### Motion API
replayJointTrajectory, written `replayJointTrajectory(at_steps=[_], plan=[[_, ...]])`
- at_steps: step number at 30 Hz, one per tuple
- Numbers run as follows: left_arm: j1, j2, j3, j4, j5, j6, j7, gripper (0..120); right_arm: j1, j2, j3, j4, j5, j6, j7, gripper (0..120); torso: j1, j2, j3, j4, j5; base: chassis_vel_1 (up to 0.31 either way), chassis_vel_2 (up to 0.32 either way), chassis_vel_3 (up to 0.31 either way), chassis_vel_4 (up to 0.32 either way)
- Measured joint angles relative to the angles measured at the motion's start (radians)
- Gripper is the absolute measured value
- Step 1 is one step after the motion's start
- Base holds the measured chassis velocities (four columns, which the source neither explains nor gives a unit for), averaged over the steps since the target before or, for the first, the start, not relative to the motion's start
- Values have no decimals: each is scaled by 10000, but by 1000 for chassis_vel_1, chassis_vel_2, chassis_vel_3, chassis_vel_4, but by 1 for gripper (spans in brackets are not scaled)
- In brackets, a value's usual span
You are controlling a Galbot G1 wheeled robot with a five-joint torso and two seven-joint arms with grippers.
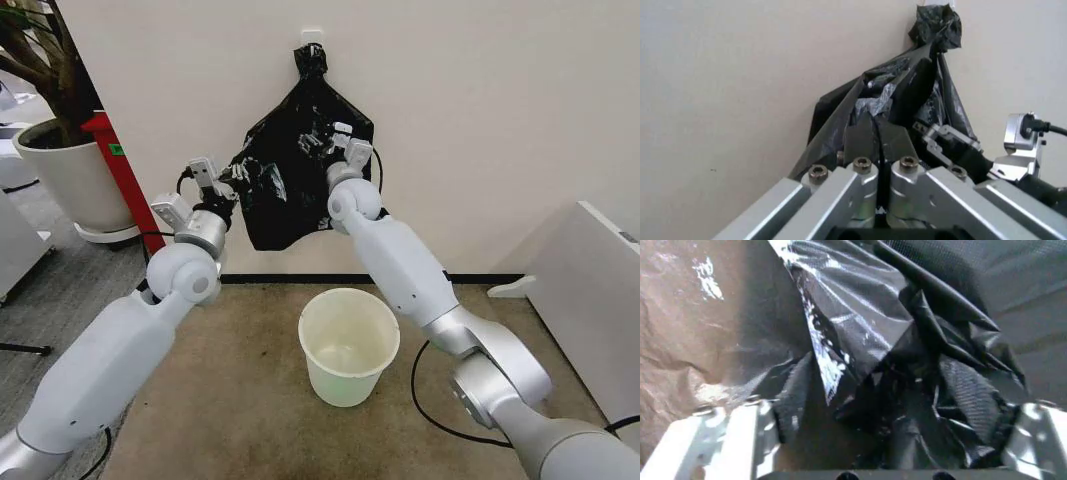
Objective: Place the garbage bag over the trash bin.
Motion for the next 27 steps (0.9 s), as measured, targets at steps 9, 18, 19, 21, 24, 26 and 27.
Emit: replayJointTrajectory(at_steps=[9,18,19,21,24,26,27], plan=[[-45,0,19,23,-1,-10,0,0,-39,38,30,77,-6,29,156,39,0,0,0,-1,0,0,0,0,0],[-15,30,29,71,0,-22,6,0,-65,-30,22,244,24,30,306,6,0,2,0,0,0,0,0,0,0],[-24,31,29,90,0,-26,7,0,-91,-42,19,305,31,30,330,3,0,2,0,0,0,0,0,0,0],[-58,26,31,161,0,-71,10,0,-207,-131,-29,636,78,3,412,0,0,2,0,0,0,0,0,0,0],[-56,20,32,181,0,-103,12,0,-293,-192,-40,894,126,-38,482,0,0,2,0,0,0,0,0,0,0],[-42,19,31,197,0,-116,18,0,-371,-258,-41,1160,193,-92,552,0,0,2,0,0,0,0,0,0,0],[-36,17,31,206,0,-121,21,0,-418,-318,-32,1385,252,-131,615,0,0,2,0,0,0,0,0,0,0]])
